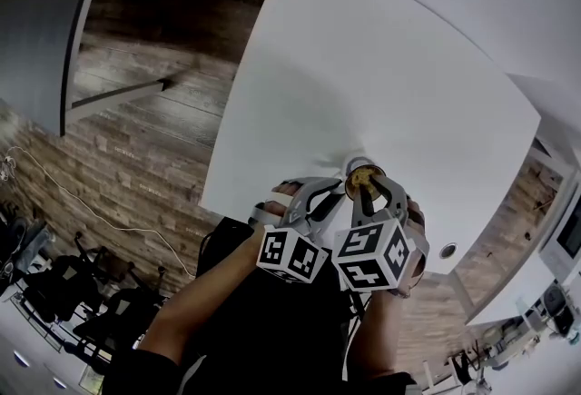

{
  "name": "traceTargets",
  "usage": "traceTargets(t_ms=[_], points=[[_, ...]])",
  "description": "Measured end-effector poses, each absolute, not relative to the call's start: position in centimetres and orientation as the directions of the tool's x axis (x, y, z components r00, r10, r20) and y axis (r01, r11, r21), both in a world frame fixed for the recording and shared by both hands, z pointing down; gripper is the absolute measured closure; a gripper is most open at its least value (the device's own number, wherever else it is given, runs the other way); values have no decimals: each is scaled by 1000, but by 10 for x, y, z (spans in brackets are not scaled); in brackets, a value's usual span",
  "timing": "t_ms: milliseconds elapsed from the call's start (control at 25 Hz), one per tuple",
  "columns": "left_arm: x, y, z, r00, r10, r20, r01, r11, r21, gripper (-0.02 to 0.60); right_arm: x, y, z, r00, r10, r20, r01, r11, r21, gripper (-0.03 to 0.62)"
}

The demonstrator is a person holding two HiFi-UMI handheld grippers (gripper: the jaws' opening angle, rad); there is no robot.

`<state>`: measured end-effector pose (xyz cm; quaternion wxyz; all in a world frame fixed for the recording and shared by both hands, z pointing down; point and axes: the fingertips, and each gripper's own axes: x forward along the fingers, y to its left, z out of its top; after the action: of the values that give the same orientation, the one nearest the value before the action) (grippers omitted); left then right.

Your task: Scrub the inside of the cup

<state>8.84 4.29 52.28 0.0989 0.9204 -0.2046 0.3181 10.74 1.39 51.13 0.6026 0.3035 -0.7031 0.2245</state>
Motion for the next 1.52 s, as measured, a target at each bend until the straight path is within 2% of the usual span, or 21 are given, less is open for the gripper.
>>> traceTargets(t_ms=[240,480,640,1120,1280,1520], points=[[89,45,521,713,-316,626,-440,-897,49,509,104,19,514,-87,-125,988,-692,722,30,536],[88,44,523,714,-319,623,-441,-896,46,509,108,22,456,-158,-171,972,-711,703,8,536],[88,44,522,716,-319,621,-444,-894,52,509,104,24,466,-216,-165,962,-746,664,-54,536],[89,51,524,705,-324,631,-436,-899,26,509,102,21,523,-165,-132,977,-784,619,-48,539],[92,51,523,711,-319,627,-437,-899,39,509,106,26,516,-161,-120,980,-776,629,-50,539],[92,53,526,710,-322,626,-444,-895,44,508,112,30,485,-154,-166,974,-766,643,-12,539]])
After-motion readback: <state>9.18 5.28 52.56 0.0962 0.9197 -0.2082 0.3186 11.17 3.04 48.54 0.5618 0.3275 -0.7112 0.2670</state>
